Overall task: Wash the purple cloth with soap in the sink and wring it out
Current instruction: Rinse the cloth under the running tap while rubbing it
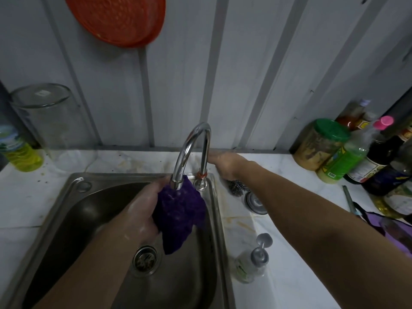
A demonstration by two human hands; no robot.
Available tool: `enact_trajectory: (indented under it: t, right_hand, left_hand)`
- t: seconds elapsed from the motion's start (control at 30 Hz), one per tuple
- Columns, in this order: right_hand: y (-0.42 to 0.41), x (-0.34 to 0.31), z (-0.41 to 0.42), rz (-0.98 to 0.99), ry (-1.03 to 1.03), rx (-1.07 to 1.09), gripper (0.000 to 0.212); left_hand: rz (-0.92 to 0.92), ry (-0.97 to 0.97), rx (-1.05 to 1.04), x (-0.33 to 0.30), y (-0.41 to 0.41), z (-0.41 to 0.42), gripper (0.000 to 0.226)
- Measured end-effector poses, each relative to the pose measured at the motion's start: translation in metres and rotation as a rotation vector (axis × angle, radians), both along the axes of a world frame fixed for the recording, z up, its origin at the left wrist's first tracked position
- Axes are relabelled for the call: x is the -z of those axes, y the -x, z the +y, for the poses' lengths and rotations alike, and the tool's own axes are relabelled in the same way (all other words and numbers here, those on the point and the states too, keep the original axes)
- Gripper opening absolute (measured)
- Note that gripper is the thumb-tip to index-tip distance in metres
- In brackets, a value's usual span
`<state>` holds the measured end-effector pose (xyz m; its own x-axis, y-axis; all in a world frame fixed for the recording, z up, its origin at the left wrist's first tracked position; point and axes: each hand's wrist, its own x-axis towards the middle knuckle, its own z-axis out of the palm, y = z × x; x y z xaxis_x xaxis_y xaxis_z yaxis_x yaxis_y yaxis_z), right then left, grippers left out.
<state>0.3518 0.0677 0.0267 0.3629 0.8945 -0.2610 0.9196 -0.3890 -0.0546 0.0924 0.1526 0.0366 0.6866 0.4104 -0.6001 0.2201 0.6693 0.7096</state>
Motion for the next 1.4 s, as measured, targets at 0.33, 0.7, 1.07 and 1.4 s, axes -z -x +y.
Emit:
enact_trajectory:
  t: [0.33,0.7,1.07,1.4]
  right_hand:
    - [0.004,0.005,0.009,-0.302,0.043,-0.045,0.053]
    - [0.002,0.01,-0.027,-0.199,0.13,0.089,0.065]
    - [0.082,-0.065,-0.033,-0.192,0.081,0.224,0.017]
    - [0.233,-0.017,-0.056,0.699,-0.456,0.507,0.062]
  left_hand:
    - [0.046,0.066,-0.067,-0.006,0.003,-0.01,0.041]
    - [0.045,0.029,-0.077,-0.008,0.02,-0.013,0.038]
    - [0.045,0.116,-0.105,0.008,0.04,-0.014,0.036]
    - [-0.101,0.173,-0.269,0.007,0.041,-0.023,0.036]
